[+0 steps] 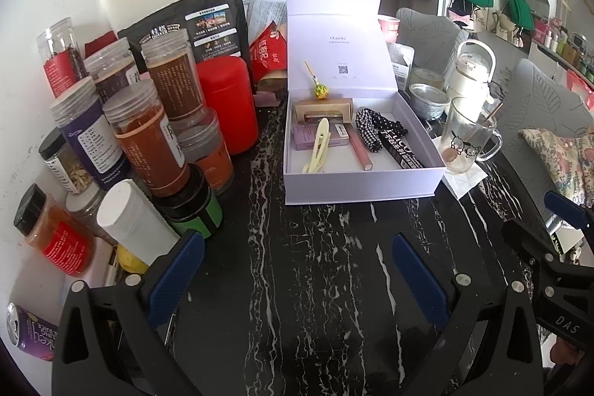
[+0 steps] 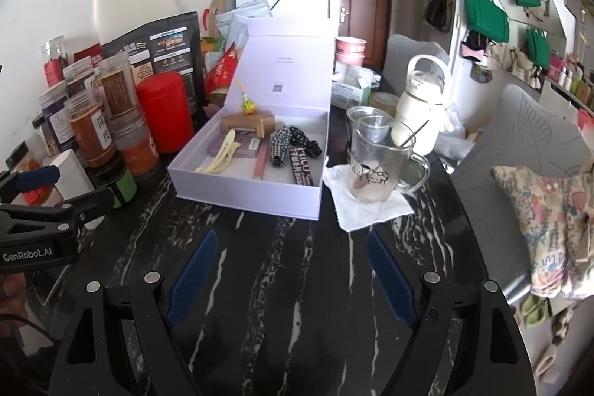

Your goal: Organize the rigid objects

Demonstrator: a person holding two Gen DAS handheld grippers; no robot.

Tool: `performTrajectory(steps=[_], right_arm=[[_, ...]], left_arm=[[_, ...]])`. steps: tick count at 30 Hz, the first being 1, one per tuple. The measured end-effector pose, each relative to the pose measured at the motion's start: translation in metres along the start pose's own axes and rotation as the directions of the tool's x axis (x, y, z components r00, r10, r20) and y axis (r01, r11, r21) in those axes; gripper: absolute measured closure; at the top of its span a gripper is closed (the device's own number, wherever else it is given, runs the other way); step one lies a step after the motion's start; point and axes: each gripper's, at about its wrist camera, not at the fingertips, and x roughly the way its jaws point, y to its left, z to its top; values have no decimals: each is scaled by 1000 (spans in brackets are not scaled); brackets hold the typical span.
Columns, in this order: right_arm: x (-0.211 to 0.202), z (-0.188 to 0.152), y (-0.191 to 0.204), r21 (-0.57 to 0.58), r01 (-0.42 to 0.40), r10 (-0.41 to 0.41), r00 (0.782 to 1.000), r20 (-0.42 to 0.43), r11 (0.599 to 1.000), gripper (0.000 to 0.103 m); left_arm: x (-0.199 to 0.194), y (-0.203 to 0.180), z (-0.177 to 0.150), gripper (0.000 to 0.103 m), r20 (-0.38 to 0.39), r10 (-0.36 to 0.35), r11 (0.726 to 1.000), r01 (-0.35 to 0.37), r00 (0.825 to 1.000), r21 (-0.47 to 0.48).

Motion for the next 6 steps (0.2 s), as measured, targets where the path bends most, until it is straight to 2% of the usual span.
performTrajectory(steps=[6], right_arm=[[5, -1, -7, 16, 4, -4, 1000, -8, 1000, 19]], left_arm=[[8, -4, 0, 0, -16, -5, 1000, 5, 1000, 3]])
